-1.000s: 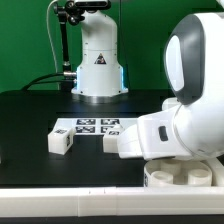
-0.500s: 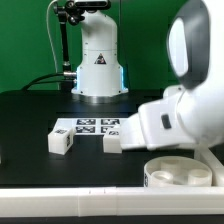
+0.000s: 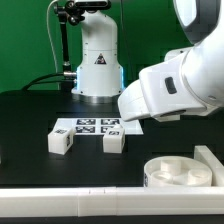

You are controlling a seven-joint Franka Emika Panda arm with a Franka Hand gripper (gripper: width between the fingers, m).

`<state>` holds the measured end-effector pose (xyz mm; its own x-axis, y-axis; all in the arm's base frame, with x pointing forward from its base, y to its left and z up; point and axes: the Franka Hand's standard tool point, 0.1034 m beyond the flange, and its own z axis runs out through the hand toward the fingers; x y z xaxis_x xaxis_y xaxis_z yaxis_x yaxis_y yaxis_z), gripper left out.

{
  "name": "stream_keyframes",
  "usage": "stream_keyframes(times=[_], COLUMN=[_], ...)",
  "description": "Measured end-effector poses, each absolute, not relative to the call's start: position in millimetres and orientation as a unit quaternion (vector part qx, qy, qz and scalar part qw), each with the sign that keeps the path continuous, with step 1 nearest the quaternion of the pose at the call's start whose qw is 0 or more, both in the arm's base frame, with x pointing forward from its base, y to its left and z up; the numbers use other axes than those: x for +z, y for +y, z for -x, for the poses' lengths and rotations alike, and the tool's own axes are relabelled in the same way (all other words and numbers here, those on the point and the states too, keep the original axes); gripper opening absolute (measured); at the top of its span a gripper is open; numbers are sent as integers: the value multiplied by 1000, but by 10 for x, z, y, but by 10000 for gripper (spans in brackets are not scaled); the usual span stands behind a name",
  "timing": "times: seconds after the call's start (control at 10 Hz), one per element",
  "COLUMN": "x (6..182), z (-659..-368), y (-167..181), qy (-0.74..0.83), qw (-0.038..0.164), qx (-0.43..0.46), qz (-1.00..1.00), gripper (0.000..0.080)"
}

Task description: Assemble stool

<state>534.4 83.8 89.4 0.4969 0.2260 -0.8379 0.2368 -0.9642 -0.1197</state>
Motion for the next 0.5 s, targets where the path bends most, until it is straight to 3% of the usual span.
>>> stream_keyframes(times=[0.2, 0.3, 0.5], x=[885, 858, 1140], z=[-5347, -5488, -5660], y=[838, 834, 807], qy=[134, 146, 151], qw=[5, -3, -5], qx=[-483, -451, -386], qz=[-866, -881, -910], gripper=[327, 327, 327])
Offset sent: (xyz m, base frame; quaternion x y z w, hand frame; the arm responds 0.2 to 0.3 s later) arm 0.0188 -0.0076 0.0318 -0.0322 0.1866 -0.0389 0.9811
